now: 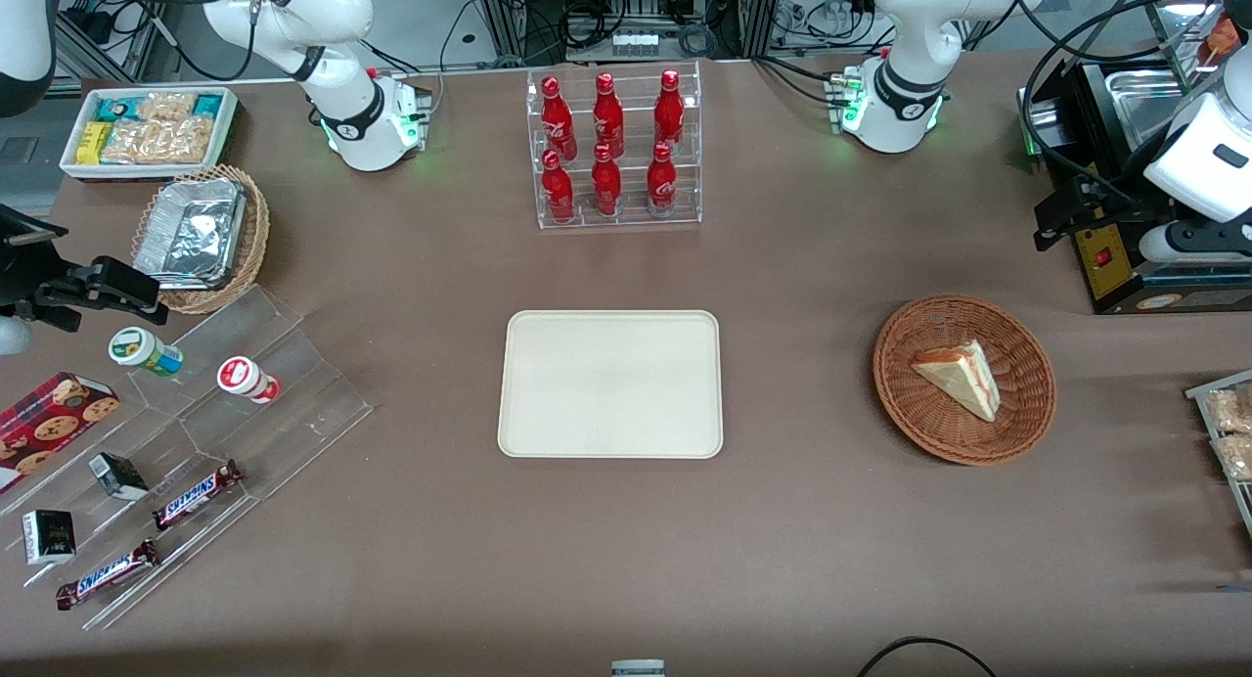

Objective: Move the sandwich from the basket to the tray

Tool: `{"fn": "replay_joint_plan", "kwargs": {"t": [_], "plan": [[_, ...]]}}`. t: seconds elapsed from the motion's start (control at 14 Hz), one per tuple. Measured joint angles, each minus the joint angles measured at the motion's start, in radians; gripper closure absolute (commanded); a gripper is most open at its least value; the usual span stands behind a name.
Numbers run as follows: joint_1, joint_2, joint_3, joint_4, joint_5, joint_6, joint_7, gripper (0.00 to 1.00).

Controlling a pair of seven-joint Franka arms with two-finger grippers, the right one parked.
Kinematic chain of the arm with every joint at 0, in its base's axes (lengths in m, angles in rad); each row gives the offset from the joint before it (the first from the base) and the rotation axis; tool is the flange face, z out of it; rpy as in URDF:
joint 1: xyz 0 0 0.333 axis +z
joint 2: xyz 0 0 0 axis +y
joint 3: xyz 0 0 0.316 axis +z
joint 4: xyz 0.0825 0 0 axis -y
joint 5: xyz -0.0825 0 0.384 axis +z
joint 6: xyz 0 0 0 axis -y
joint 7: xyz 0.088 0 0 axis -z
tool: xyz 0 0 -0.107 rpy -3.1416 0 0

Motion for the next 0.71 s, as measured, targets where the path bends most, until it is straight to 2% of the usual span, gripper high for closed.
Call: {"fn": "replay_joint_plan", "kwargs": {"t": [0.71], "plan": [[0.006, 0.0, 0.012, 0.002, 0.008, -0.001, 0.001, 0.0]]}}
